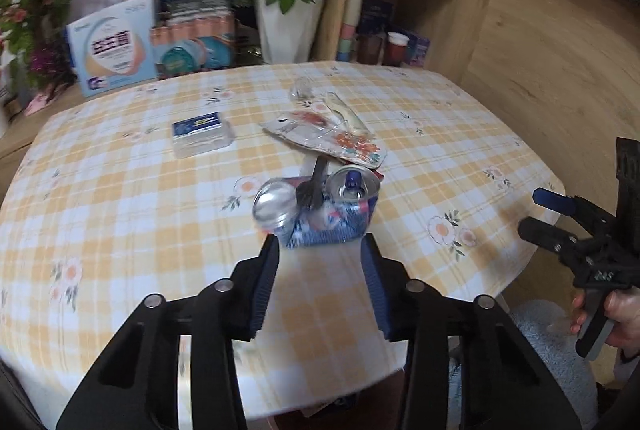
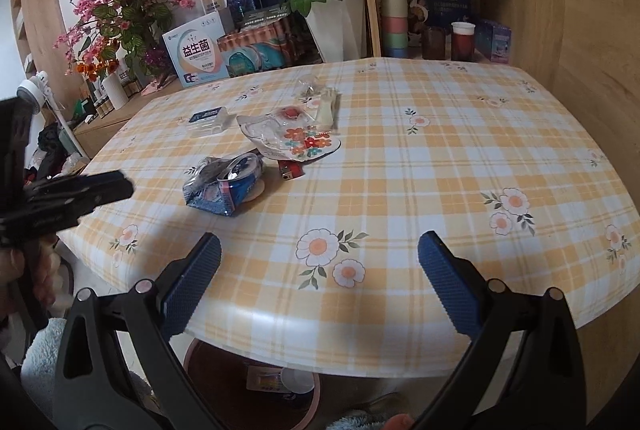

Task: Collect trash
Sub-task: 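Grasp the wrapped plastic fork with the left tool while the right tool grasps the crushed blue can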

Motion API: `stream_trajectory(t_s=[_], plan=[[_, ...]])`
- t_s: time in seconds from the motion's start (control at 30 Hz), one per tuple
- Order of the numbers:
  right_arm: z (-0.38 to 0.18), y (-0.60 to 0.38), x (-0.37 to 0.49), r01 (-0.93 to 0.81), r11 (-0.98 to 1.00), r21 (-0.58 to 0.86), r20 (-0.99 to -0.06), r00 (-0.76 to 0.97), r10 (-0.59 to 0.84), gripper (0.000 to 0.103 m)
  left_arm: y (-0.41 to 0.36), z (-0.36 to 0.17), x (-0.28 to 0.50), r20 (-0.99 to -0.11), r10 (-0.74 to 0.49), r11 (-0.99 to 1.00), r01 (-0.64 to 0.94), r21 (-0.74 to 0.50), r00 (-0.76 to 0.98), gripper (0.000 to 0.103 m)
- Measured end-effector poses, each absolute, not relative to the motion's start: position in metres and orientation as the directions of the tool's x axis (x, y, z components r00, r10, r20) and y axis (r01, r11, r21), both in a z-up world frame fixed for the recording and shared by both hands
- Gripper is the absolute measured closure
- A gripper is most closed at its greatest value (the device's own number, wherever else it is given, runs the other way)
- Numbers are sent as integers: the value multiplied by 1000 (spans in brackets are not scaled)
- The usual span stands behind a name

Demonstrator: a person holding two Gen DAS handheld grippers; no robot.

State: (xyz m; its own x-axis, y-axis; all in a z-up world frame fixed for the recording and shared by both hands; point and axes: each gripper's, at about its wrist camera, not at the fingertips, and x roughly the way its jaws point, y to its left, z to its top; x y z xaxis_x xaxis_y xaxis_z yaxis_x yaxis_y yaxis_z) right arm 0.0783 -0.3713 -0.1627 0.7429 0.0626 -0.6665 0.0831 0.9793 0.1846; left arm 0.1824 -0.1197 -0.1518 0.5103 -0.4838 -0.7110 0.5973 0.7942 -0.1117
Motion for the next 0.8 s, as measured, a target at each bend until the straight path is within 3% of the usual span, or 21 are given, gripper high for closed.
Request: stream_trajectory(t_s=[0.23, 0.67, 0.73, 0.8], plan=[[-176, -382, 106, 110, 972, 208, -690, 720, 66, 6, -170, -176, 228, -775, -455, 657, 753, 41, 439, 64], [-186, -389, 125, 117, 972, 206, -715, 696, 68, 6, -197, -214, 258, -840, -326, 525, 822, 221, 435, 64], [-187, -388, 126, 114, 972, 206, -718, 692, 71, 6, -198, -214, 258, -836, -324, 518, 823, 235, 443, 74], [-188, -387, 127, 109, 972, 210, -723, 686, 79, 6, -197, -210, 257, -829, -340, 528, 819, 223, 444, 76]])
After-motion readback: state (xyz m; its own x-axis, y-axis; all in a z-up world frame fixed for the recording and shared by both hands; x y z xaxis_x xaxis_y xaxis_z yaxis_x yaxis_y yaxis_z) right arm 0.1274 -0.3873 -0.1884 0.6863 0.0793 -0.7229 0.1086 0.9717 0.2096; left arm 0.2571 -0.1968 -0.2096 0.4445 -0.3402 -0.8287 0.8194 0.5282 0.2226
